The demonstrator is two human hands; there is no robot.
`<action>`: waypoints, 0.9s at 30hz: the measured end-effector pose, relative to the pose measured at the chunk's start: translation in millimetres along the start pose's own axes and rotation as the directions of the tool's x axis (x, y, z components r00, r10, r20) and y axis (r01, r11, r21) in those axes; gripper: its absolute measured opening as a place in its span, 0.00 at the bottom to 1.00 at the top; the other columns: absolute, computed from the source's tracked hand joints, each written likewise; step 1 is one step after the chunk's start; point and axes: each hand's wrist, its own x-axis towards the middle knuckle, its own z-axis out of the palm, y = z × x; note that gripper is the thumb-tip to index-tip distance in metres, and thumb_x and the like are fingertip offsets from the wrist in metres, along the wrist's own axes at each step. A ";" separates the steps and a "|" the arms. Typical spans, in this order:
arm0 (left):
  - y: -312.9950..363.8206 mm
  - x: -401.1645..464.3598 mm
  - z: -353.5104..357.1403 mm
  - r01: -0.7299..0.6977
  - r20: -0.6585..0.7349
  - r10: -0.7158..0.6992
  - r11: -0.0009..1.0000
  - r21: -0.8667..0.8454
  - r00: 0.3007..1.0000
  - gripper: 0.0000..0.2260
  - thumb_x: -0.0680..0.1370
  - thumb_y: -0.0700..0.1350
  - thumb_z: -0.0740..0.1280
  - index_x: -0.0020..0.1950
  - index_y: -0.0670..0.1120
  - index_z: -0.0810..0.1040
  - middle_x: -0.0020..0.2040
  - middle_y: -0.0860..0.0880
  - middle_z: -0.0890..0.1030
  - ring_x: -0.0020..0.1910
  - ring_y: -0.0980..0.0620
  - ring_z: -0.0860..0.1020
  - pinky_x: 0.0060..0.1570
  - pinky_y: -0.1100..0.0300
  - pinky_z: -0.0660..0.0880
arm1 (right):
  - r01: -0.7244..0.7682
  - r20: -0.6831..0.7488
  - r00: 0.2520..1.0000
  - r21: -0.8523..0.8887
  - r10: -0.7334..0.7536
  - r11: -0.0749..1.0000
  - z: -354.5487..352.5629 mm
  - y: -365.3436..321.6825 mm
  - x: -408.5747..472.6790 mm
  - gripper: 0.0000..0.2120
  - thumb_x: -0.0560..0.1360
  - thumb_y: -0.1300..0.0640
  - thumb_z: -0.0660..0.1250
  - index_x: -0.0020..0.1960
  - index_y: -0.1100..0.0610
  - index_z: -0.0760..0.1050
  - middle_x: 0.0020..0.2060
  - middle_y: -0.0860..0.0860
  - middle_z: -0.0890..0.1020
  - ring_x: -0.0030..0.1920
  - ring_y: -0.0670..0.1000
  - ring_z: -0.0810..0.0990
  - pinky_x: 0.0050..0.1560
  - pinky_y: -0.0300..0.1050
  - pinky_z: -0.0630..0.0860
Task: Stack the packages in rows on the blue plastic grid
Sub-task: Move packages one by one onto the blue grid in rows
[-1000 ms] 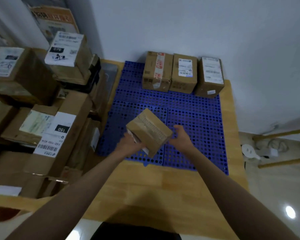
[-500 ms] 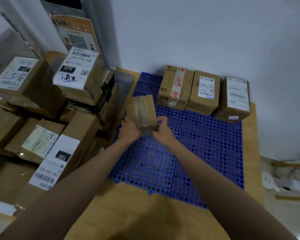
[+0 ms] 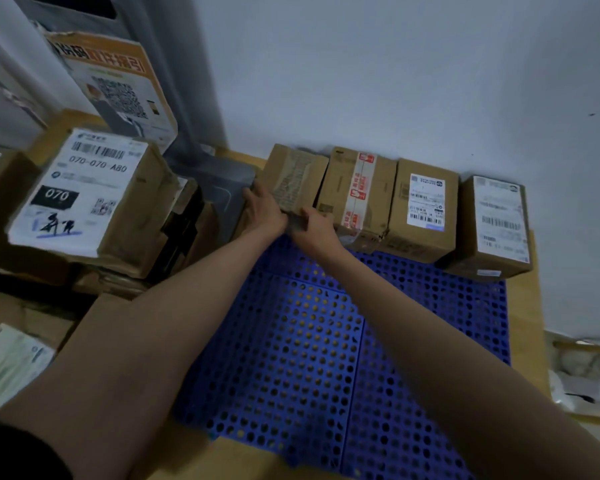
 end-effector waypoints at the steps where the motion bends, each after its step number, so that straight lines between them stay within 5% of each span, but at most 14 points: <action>1: 2.9 7.0 0.8 -0.012 -0.005 0.012 1.000 0.006 1.000 0.41 0.78 0.44 0.68 0.80 0.45 0.41 0.79 0.40 0.45 0.74 0.36 0.60 0.67 0.46 0.64 | 0.010 -0.016 1.000 0.000 -0.010 1.000 -1.4 -0.9 4.0 0.28 0.81 0.57 0.62 0.77 0.57 0.57 0.76 0.60 0.52 0.73 0.65 0.61 0.62 0.48 0.68; 7: 10.4 36.2 -1.6 -0.114 0.013 0.114 0.993 0.009 0.993 0.44 0.77 0.52 0.69 0.80 0.45 0.42 0.79 0.39 0.48 0.73 0.36 0.62 0.66 0.46 0.67 | 0.091 -0.164 0.984 0.091 -0.076 0.992 -4.4 -2.9 12.0 0.26 0.76 0.67 0.61 0.73 0.58 0.64 0.69 0.58 0.65 0.58 0.56 0.69 0.55 0.41 0.66; 11: 11.8 42.7 -5.1 -0.181 0.092 0.181 0.983 -0.004 0.979 0.46 0.76 0.56 0.69 0.80 0.46 0.39 0.79 0.39 0.46 0.76 0.37 0.57 0.71 0.45 0.63 | 0.122 -0.173 0.980 0.129 -0.099 0.984 -8.6 -7.8 9.2 0.30 0.75 0.69 0.61 0.76 0.59 0.62 0.70 0.58 0.70 0.69 0.57 0.69 0.67 0.50 0.71; 20: 19.4 27.3 -22.7 -0.243 0.172 0.227 0.967 0.077 0.958 0.50 0.74 0.48 0.73 0.79 0.44 0.37 0.78 0.38 0.36 0.78 0.39 0.46 0.73 0.49 0.56 | 0.087 -0.172 0.982 0.038 -0.079 0.996 -25.0 -0.1 -14.5 0.25 0.77 0.63 0.66 0.73 0.58 0.65 0.69 0.57 0.71 0.68 0.56 0.71 0.65 0.52 0.73; 27: 33.4 -28.0 -51.9 -0.397 0.224 0.345 0.881 0.256 0.911 0.35 0.71 0.49 0.74 0.72 0.41 0.62 0.72 0.39 0.61 0.63 0.40 0.71 0.50 0.56 0.70 | 0.030 -0.211 0.976 -0.093 -0.050 0.995 -56.3 1.2 -66.5 0.24 0.75 0.58 0.69 0.70 0.58 0.68 0.66 0.60 0.71 0.66 0.59 0.70 0.60 0.50 0.75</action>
